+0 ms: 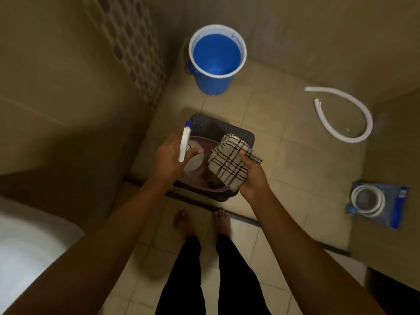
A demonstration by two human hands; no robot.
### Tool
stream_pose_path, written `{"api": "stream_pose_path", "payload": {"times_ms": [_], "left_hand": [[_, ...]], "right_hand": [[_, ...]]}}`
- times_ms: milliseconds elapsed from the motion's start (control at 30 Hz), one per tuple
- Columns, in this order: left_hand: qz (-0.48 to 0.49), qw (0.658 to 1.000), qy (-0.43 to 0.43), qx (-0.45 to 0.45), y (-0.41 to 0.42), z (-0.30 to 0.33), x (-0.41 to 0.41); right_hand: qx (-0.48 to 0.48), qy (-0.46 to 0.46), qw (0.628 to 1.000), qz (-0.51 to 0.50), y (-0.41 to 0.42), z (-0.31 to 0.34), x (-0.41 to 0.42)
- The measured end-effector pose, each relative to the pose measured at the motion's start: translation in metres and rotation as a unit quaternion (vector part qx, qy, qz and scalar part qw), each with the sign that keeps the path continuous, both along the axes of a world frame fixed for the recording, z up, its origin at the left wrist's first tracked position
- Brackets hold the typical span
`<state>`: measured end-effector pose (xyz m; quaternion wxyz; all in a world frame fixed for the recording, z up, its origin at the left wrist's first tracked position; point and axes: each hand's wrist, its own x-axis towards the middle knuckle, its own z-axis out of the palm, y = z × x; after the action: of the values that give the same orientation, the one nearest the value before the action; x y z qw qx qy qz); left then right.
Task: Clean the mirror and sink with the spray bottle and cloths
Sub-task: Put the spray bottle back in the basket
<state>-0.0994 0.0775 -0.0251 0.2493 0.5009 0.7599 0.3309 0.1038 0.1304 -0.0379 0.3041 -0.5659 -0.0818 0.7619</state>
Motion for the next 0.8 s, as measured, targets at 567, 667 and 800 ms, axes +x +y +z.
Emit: {"api": "stream_pose_path", "payload": {"times_ms": [567, 667, 800], "left_hand": [[-0.070, 0.997, -0.005, -0.012, 0.006, -0.087, 0.004], [-0.057, 0.998, -0.009, -0.025, 0.004, -0.095, 0.004], [-0.052, 0.997, -0.029, -0.042, 0.002, -0.101, 0.002]], "right_hand": [[-0.015, 0.000, 1.000, -0.007, 0.003, -0.073, 0.007], [-0.018, 0.003, 1.000, -0.011, 0.002, -0.079, 0.009], [-0.019, 0.004, 1.000, -0.012, 0.002, -0.080, 0.008]]}}
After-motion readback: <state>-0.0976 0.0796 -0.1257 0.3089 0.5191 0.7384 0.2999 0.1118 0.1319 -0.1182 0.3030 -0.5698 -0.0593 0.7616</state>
